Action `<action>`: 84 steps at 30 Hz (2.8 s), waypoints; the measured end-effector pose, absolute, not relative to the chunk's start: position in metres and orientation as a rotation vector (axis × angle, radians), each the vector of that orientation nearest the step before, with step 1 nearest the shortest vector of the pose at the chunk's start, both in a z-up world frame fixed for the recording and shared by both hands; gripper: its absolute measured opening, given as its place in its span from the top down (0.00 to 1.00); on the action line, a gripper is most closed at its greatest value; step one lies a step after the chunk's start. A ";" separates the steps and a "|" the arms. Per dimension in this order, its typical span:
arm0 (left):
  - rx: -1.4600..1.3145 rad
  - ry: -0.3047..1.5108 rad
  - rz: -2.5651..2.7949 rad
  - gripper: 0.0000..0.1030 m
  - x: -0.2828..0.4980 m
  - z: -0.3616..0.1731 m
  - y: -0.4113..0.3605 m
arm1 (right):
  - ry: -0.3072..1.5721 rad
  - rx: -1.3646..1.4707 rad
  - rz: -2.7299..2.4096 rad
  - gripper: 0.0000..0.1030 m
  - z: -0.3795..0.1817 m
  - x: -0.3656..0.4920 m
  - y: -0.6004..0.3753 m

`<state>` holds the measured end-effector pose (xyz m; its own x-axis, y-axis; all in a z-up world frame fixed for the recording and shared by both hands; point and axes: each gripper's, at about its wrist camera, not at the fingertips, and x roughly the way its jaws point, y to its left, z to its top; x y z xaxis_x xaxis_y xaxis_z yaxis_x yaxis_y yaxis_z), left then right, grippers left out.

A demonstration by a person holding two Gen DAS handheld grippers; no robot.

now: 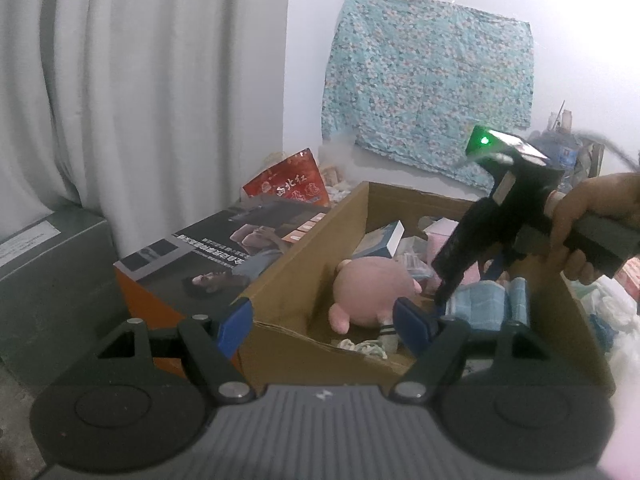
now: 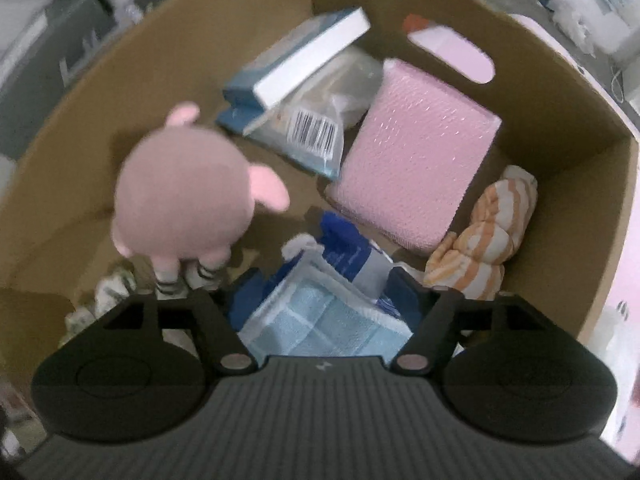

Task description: Organize soft objects

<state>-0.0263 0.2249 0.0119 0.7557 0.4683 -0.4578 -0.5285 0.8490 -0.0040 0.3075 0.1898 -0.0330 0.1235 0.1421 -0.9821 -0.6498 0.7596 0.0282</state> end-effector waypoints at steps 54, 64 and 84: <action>-0.152 0.461 0.360 0.00 -0.046 0.035 0.174 | 0.585 -0.209 0.627 0.01 0.091 0.089 0.005; -0.121 0.535 0.279 0.00 -0.040 0.033 0.125 | 0.601 -0.278 0.360 0.01 0.047 0.025 -0.040; -0.104 0.606 0.205 0.00 -0.030 0.021 0.106 | 0.587 0.071 0.188 0.01 0.041 -0.011 -0.110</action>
